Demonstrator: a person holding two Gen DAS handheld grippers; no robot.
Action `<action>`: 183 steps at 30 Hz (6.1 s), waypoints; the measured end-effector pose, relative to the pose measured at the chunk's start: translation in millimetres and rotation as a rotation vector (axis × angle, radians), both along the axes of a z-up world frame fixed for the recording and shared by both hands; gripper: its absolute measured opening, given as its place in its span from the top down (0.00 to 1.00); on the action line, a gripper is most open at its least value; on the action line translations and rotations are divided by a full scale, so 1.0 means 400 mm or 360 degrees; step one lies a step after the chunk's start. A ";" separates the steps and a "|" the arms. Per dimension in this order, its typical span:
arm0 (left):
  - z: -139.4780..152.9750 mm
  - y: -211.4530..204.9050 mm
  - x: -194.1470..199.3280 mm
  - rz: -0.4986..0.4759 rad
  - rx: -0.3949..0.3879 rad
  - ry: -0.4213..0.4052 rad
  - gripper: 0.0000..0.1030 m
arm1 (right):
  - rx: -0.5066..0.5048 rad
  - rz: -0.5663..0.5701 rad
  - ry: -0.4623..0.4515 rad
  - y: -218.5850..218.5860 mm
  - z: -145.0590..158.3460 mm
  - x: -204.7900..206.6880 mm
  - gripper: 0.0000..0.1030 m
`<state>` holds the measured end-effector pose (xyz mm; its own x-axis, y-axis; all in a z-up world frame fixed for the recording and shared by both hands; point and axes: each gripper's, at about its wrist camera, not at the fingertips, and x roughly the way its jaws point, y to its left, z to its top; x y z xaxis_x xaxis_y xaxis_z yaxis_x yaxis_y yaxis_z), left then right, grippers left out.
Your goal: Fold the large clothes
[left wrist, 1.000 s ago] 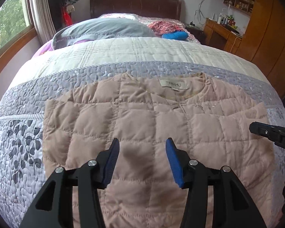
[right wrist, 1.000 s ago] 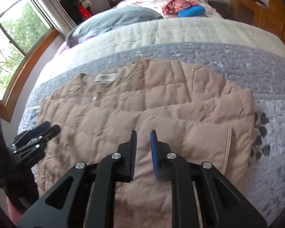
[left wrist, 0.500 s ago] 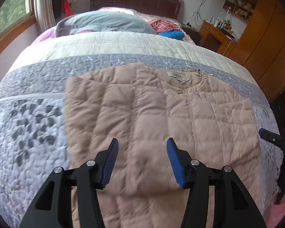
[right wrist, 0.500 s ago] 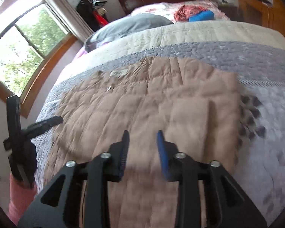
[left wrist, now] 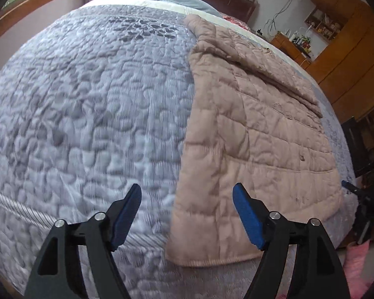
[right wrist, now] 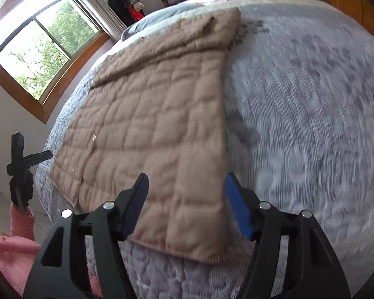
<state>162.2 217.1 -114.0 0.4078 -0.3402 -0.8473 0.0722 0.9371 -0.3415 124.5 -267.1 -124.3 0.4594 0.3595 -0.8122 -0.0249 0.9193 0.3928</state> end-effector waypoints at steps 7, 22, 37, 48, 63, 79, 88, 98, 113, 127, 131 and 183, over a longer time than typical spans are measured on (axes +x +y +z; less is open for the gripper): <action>-0.066 -0.040 -0.047 0.0000 -0.0012 0.0018 0.25 | -0.0051 -0.0058 0.0036 0.012 -0.063 -0.061 0.39; -0.002 -0.061 -0.112 -0.0053 -0.0025 -0.0103 0.85 | 0.0018 0.0054 -0.0130 0.047 0.019 -0.114 0.92; -0.063 -0.060 -0.163 -0.0106 0.0074 -0.0060 0.84 | 0.0026 -0.0027 0.0013 0.028 -0.061 -0.108 0.92; 0.159 -0.064 -0.076 -0.0137 0.0000 -0.0404 0.87 | 0.0092 -0.0026 -0.0432 0.005 0.181 -0.086 0.93; 0.321 -0.144 0.453 -0.0074 0.0058 -0.0576 0.87 | 0.0139 -0.0128 -0.0341 -0.105 0.339 0.374 0.93; 0.034 -0.183 0.920 0.0018 0.0121 -0.0117 0.86 | 0.0193 -0.0351 0.0163 -0.199 0.100 0.820 0.93; -0.031 -0.176 0.976 0.0041 0.0055 -0.0037 0.84 | 0.0242 -0.0427 0.0298 -0.216 -0.017 0.880 0.91; 0.086 -0.098 0.877 0.0054 -0.0112 -0.0120 0.48 | 0.0287 -0.0408 0.0123 -0.234 0.096 0.766 0.38; 0.020 -0.168 0.643 -0.0070 0.0091 -0.0213 0.65 | 0.0188 -0.0177 0.0149 -0.101 0.020 0.581 0.81; -0.046 -0.122 0.599 0.0064 -0.0069 -0.0268 0.85 | 0.0149 -0.0188 0.0187 -0.092 0.010 0.628 0.92; -0.063 -0.137 0.598 0.0040 -0.0005 -0.0272 0.83 | 0.0291 -0.0233 0.0221 -0.126 -0.055 0.620 0.90; -0.046 -0.479 0.441 -0.0169 0.0515 -0.0362 0.74 | -0.0319 -0.0045 0.0056 0.346 -0.045 0.493 0.80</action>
<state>338.6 25.5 -132.5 0.5740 -0.1212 -0.8098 0.2141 0.9768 0.0055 321.5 -128.6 -142.3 0.4374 0.1761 -0.8819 0.0125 0.9793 0.2018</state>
